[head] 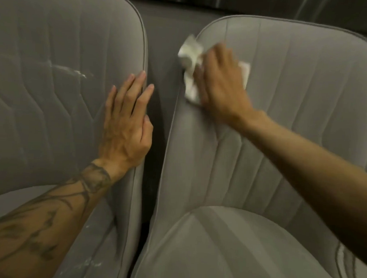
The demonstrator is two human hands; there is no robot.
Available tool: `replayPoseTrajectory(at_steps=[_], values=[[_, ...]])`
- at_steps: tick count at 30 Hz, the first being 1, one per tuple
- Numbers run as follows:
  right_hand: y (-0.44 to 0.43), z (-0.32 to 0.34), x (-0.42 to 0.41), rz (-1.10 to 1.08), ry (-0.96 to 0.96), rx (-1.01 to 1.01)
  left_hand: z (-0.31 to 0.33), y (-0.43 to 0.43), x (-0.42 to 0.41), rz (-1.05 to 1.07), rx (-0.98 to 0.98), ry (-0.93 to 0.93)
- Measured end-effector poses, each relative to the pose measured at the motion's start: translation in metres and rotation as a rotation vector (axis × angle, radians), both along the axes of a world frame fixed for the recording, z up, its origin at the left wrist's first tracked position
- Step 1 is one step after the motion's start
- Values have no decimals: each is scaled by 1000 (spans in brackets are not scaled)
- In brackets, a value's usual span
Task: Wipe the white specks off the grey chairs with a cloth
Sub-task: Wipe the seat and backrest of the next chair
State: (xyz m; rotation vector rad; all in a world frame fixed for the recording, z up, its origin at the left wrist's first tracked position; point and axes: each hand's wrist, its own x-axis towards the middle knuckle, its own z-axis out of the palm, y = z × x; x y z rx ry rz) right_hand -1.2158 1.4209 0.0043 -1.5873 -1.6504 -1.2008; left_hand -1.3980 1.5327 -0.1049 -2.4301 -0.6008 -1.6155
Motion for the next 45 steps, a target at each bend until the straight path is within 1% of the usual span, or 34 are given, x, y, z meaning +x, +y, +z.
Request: replayPoseTrajectory(at_steps=[2, 3, 4, 5, 7, 8, 9, 11, 13, 15, 16, 17, 19, 21, 23, 25, 27, 28, 30, 31, 33, 35, 37, 39, 40, 42, 45], values=[[14, 22, 4, -90, 160, 128, -1, 3, 0, 14, 14, -4], [18, 16, -1, -105, 226, 167, -1, 4, 1, 22, 22, -4], [18, 3, -10, -100, 250, 167, -2, 4, 1, 30, 30, -4], [14, -15, -21, -62, 234, 119, -2, 4, 1, 36, 37, -5], [0, -43, -36, 32, 117, -43, -3, 6, 1, 39, 39, -3], [-4, -44, -35, 57, 52, -108, -2, 6, 2, 39, 38, -2], [-4, -34, -30, 64, -6, -123, -3, 6, 2, 40, 36, -1], [13, -2, -16, 7, -27, -46, -2, 6, 3, 43, 41, -1], [31, 26, -7, -105, 26, 99, -2, 7, 2, 43, 49, -4], [39, 24, -12, -144, 115, 179, -2, 7, 2, 45, 50, -10], [36, 10, -18, -120, 131, 170, -2, 6, 2, 43, 50, -11], [28, -10, -27, -71, 128, 125, -2, 5, 2, 44, 52, -13], [4, -58, -47, 28, 126, -34, -2, 6, 2, 41, 57, -17], [-20, -96, -61, 77, 116, -184, -2, 8, 1, 31, 52, -20], [-27, -97, -58, 76, 79, -233, -2, 7, 1, 29, 38, -20], [-14, -68, -46, 56, 69, -160, -1, 5, 1, 34, 33, -14], [6, -36, -39, -9, 120, -13, -2, 5, 1, 32, 26, -16], [13, -27, -37, -48, 160, 47, -1, 4, 2, 30, 22, -18], [17, -38, -43, -60, 219, 107, -1, 4, 1, 26, 20, -14], [13, -54, -49, -41, 230, 96, 0, 4, 1, 25, 21, -15], [-5, -100, -64, -19, 188, -5, 0, 5, 0, 24, 22, -18], [-26, -155, -81, -25, 101, -185, 1, 3, -1, 18, 15, -11], [-48, -205, -102, 3, 77, -368, 2, 2, -3, 20, 11, 9], [-66, -238, -115, 50, 66, -505, 2, -1, -6, 48, 4, 37], [-72, -243, -115, 59, 49, -542, 0, -4, -7, 57, -2, 53], [-70, -233, -108, 49, 31, -513, -7, -13, -14, 82, -9, 91], [-44, -188, -94, -22, 78, -310, -32, -23, -35, 100, 5, 167]])
